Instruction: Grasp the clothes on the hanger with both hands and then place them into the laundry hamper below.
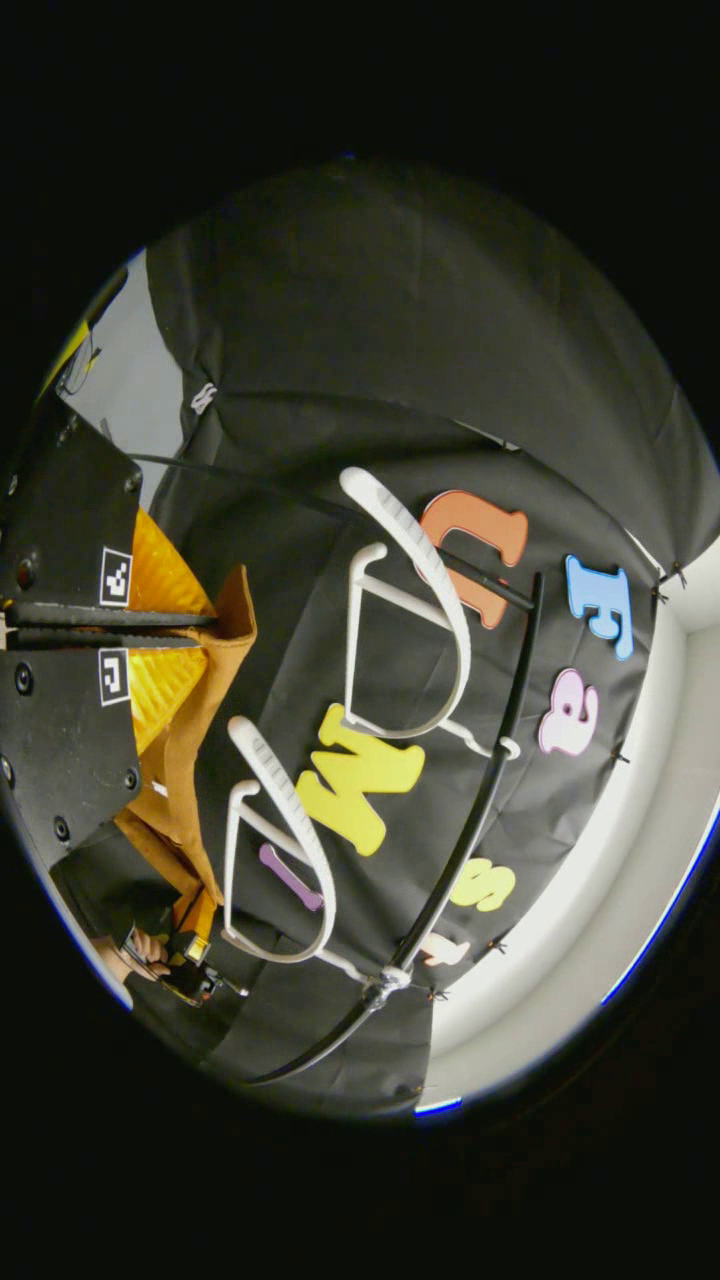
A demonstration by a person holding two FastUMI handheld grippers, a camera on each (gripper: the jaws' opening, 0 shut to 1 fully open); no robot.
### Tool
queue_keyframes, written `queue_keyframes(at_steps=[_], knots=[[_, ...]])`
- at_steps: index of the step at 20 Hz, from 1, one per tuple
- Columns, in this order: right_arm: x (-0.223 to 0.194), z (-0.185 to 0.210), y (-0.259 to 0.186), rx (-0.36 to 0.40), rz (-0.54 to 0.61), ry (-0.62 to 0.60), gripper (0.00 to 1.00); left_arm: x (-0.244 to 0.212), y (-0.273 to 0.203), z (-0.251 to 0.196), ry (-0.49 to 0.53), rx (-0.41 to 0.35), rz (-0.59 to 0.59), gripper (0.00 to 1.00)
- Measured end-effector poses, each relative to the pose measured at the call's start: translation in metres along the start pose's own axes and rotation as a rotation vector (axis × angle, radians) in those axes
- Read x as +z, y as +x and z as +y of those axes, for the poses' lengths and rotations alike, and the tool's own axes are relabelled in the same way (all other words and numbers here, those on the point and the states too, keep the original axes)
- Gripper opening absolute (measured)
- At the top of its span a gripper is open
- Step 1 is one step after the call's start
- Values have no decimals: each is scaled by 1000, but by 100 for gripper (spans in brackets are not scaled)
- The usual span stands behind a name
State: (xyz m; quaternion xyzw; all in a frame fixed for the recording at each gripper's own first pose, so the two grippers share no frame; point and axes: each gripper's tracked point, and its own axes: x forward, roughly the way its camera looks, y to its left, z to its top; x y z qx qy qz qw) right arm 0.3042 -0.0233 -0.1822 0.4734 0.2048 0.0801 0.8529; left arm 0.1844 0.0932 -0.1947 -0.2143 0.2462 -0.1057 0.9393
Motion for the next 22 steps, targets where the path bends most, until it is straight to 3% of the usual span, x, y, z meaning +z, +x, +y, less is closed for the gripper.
queue_keyframes(at_steps=[9, 17, 22], knots=[[-61, 50, -45, 52, 51, -182, 2, 0, -54, -51, 87, -66, -26, 1], [-106, 114, -89, 159, 86, -301, 2, 2, -82, -108, 149, -176, -66, 0], [-135, 149, -99, 236, 114, -351, 2, -7, -97, -160, 167, -286, -50, 0]])
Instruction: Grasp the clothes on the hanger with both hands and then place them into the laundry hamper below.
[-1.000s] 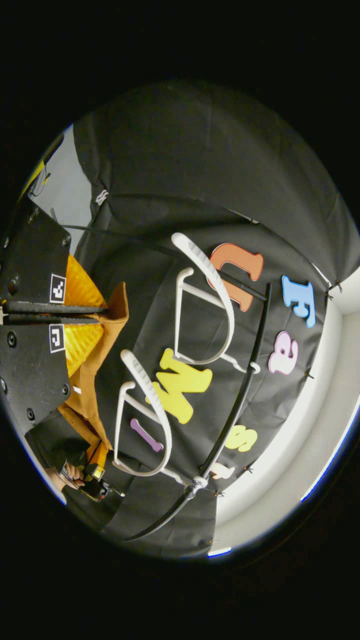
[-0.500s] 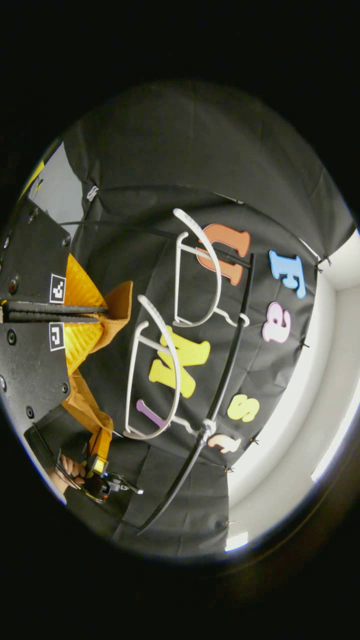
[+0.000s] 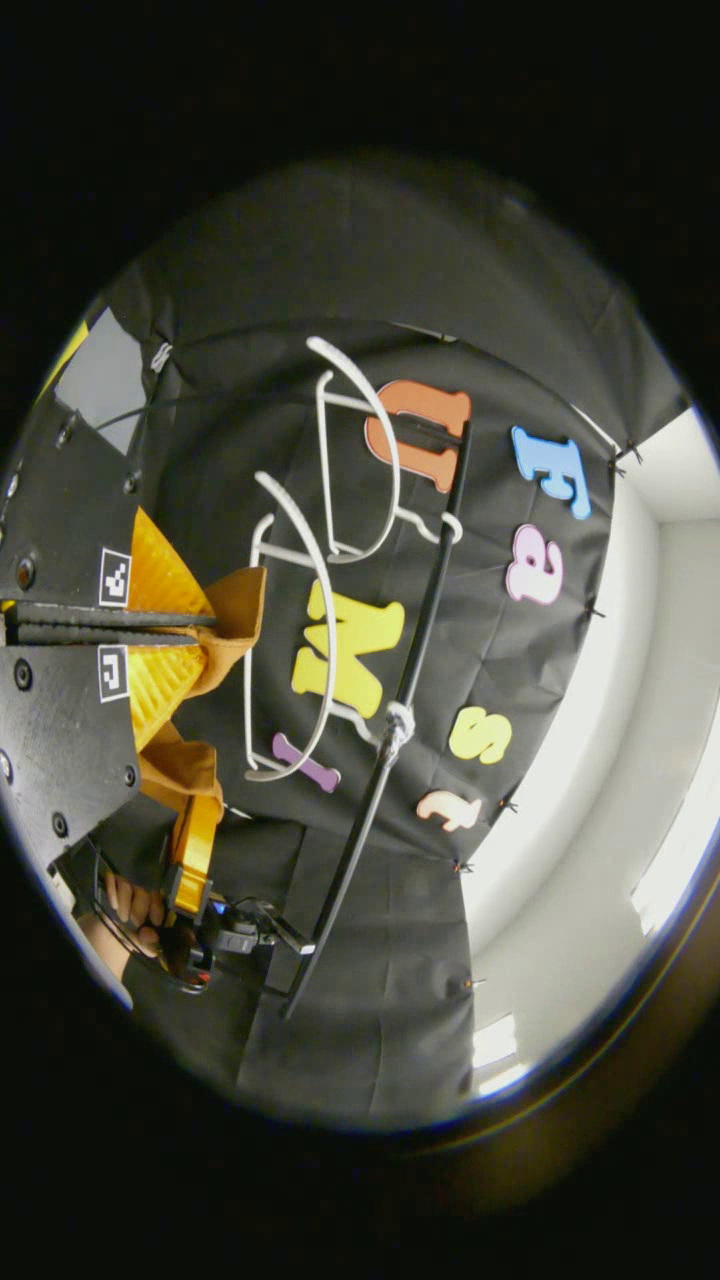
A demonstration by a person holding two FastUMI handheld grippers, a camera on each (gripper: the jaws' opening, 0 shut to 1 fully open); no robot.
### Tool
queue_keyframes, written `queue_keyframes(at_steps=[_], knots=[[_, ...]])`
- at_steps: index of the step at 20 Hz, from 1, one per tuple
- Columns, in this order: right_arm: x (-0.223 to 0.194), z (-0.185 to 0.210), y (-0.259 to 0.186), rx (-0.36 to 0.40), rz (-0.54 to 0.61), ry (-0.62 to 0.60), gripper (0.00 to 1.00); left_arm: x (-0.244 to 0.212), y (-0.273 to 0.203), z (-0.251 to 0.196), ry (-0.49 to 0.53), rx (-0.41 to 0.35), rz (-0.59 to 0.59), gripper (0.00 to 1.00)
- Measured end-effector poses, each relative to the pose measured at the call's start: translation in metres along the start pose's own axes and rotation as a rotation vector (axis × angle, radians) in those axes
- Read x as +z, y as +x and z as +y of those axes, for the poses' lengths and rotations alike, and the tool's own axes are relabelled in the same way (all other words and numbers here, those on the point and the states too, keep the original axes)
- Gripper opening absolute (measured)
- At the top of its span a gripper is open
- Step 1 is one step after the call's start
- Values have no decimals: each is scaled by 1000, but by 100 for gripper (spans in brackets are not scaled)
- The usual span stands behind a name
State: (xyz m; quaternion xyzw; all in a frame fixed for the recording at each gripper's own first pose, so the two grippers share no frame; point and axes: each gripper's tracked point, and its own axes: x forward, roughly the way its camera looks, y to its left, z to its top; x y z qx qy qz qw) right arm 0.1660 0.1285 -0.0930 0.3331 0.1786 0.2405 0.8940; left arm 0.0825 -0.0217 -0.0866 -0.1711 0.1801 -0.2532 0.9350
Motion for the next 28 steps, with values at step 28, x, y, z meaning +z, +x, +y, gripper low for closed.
queue_keyframes(at_steps=[28], knots=[[-182, -92, 31, -217, 300, 272, 2, -183, 39, 16, -83, 67, 334, 0]])
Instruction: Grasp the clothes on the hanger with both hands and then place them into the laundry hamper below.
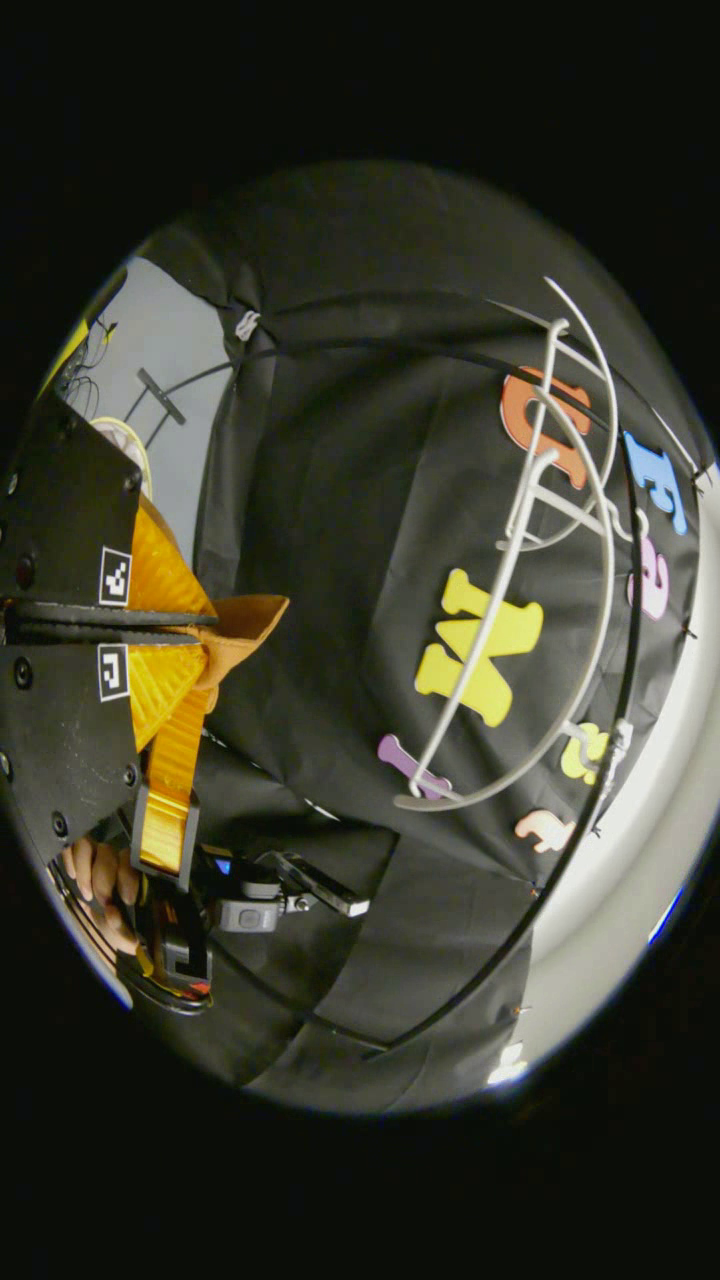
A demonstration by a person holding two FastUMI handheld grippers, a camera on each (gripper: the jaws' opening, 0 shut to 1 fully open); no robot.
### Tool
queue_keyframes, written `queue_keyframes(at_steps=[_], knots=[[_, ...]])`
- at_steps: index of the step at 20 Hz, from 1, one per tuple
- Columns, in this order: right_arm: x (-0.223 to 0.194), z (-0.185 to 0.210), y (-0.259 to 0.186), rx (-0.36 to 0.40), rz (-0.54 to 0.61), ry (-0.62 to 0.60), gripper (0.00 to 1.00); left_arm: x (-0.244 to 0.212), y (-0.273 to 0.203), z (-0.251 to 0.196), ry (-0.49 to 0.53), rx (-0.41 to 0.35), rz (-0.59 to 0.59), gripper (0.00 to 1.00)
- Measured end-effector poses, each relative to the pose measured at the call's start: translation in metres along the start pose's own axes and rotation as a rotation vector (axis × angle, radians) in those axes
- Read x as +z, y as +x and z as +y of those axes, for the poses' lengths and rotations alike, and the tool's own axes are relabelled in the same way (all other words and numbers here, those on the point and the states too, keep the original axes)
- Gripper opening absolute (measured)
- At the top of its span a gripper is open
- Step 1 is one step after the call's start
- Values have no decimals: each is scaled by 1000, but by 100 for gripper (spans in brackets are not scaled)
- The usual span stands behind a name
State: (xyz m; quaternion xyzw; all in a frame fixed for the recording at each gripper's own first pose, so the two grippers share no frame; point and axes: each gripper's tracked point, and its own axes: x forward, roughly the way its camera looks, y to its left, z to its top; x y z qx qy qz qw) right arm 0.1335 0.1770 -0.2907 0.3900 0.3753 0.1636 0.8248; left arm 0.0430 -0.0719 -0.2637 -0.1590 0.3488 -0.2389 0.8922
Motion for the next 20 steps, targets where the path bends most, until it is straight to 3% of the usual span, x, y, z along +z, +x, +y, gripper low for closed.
queue_keyframes(at_steps=[2, 4, 5, 6, 7, 8, 10, 12, 13, 15, 16, 20], knots=[[-19, -27, 8, -86, 32, 17, 4, -26, 8, 18, 15, 61, 57, 0], [-40, -61, 21, -231, 93, 11, 4, -63, 18, 39, 15, 117, 167, 0], [-52, -78, 22, -302, 141, -1, 0, -84, 37, 45, 11, 144, 225, 8], [-60, -85, 21, -332, 165, -7, 0, -100, 39, 50, 4, 166, 279, 25], [-63, -89, 20, -341, 168, -4, 7, -112, 47, 50, -7, 172, 306, 33], [-66, -93, 17, -364, 164, -8, 21, -121, 49, 51, -20, 186, 344, 41], [-68, -106, 11, -435, 167, -44, 40, -141, 46, 62, -23, 221, 411, 66], [-60, -115, -2, -494, 136, -69, 47, -152, 40, 77, -5, 242, 443, 87], [-58, -118, -10, -520, 118, -73, 47, -155, 35, 81, 1, 246, 451, 89], [-61, -127, -30, -580, 88, -71, 70, -155, 27, 86, 22, 254, 461, 94], [-59, -129, -40, -608, 65, -68, 72, -153, 24, 87, 37, 252, 458, 100], [-45, -127, -81, -698, -49, -74, 76, -138, 17, 83, 94, 235, 442, 97]])
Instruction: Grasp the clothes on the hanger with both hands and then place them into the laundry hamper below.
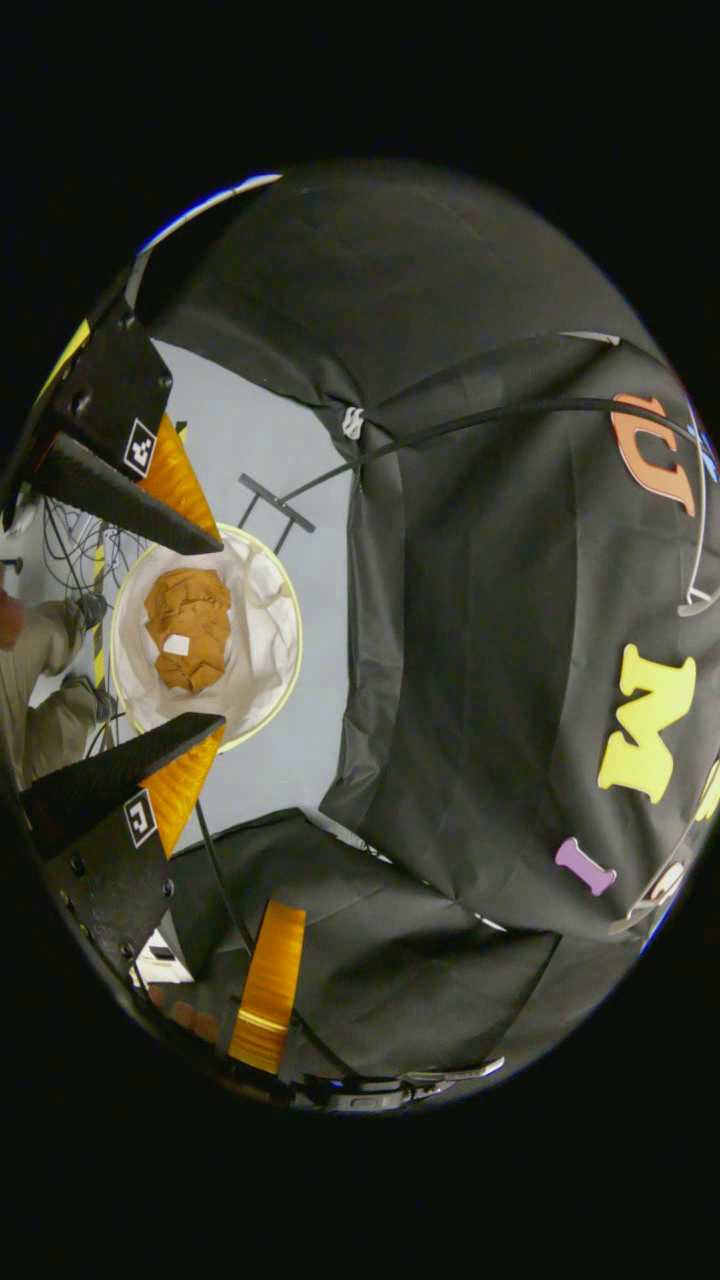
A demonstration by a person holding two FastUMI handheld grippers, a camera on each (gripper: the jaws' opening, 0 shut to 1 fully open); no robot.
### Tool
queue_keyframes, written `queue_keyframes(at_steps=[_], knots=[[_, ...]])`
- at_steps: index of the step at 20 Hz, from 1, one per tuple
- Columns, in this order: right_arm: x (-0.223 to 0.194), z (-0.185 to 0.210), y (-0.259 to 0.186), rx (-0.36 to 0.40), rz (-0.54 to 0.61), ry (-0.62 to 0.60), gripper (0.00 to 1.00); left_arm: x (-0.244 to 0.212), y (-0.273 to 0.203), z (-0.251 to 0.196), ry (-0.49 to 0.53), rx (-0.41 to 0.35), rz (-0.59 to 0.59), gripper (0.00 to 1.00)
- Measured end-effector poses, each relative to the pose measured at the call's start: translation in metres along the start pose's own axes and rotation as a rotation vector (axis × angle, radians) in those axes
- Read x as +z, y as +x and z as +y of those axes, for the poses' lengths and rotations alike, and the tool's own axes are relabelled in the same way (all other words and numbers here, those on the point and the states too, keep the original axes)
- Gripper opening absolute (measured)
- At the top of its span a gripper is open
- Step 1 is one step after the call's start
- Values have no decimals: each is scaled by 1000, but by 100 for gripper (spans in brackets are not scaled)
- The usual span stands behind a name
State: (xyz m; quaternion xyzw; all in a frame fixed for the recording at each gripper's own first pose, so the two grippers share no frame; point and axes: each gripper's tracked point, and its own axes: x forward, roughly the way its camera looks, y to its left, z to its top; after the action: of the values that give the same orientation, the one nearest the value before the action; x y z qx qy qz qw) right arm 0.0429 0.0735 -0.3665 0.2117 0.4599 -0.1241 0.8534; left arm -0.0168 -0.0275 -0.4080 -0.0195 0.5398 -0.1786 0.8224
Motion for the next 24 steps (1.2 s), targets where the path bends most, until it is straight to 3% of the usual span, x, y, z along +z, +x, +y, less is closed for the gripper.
queue_keyframes(at_steps=[3, 7, 9, 12, 13, 15, 19, 24], knots=[[22, -9, -36, -35, -104, 1, 76, 21, -26, -12, 32, -30, -66, 100], [64, -7, -98, -30, -290, -74, 76, 72, -72, -27, 93, -10, -273, 97], [85, 2, -139, -12, -394, -136, 76, 96, -103, -40, 104, 0, -377, 100], [102, 2, -196, 35, -522, -213, 76, 125, -158, -61, 125, 24, -533, 96], [106, 0, -216, 42, -560, -234, 76, 133, -176, -68, 136, 38, -585, 91], [113, -5, -254, 65, -627, -269, 76, 145, -216, -86, 164, 59, -694, 97], [114, -25, -324, 105, -742, -315, 77, 137, -294, -101, 145, 72, -845, 100], [115, -36, -372, 161, -816, -345, 77, 120, -364, -121, 130, 144, -1002, 100]])
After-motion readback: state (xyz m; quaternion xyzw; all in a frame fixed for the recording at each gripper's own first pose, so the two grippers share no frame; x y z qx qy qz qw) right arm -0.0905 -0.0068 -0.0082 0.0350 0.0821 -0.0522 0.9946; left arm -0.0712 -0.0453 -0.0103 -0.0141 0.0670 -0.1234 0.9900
